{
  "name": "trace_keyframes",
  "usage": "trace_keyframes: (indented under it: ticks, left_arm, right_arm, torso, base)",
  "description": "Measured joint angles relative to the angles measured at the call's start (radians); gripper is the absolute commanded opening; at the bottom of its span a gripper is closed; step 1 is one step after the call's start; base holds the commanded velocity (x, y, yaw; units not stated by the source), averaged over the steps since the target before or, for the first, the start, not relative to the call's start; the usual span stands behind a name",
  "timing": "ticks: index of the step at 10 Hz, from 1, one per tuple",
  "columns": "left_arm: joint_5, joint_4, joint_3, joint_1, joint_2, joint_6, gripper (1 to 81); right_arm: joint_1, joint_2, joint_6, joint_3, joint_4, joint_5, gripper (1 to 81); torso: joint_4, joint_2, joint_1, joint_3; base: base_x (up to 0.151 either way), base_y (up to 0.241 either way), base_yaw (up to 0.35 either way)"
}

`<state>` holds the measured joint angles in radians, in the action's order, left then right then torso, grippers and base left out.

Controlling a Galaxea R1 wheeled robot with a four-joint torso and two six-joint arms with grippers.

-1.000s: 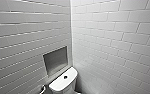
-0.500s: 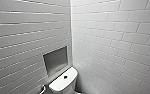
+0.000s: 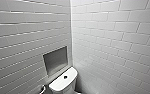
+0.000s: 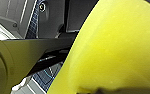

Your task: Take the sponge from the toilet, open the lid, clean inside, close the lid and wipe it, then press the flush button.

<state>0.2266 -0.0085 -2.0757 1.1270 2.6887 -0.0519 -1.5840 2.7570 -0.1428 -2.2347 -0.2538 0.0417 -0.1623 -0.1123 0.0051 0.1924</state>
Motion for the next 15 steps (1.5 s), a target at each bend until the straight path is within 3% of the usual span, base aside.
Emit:
trace_keyframes:
  ticks: [9, 13, 15]
  left_arm:
    - [0.104, -0.145, 0.222, -0.259, -0.101, -0.005, 1.0]
    - [0.141, -0.214, 0.298, -0.397, -0.112, -0.005, 1.0]
    - [0.156, -0.267, 0.342, -0.501, -0.113, -0.005, 1.0]
  right_arm:
    - [0.006, 0.033, -0.002, -0.048, 0.000, 0.001, 1.0]
    - [0.014, 0.033, -0.003, -0.048, 0.000, 0.001, 1.0]
    - [0.018, 0.033, -0.003, -0.050, 0.000, 0.004, 1.0]
  torso:
    - [0.000, 0.000, 0.000, 0.005]
    - [0.000, 0.001, 0.001, 0.083]
    - [0.000, 0.002, 0.002, 0.099]
  base:
    - [0.000, 0.000, 0.000]
    - [0.000, 0.000, 0.000]
    - [0.000, 0.000, 0.000]
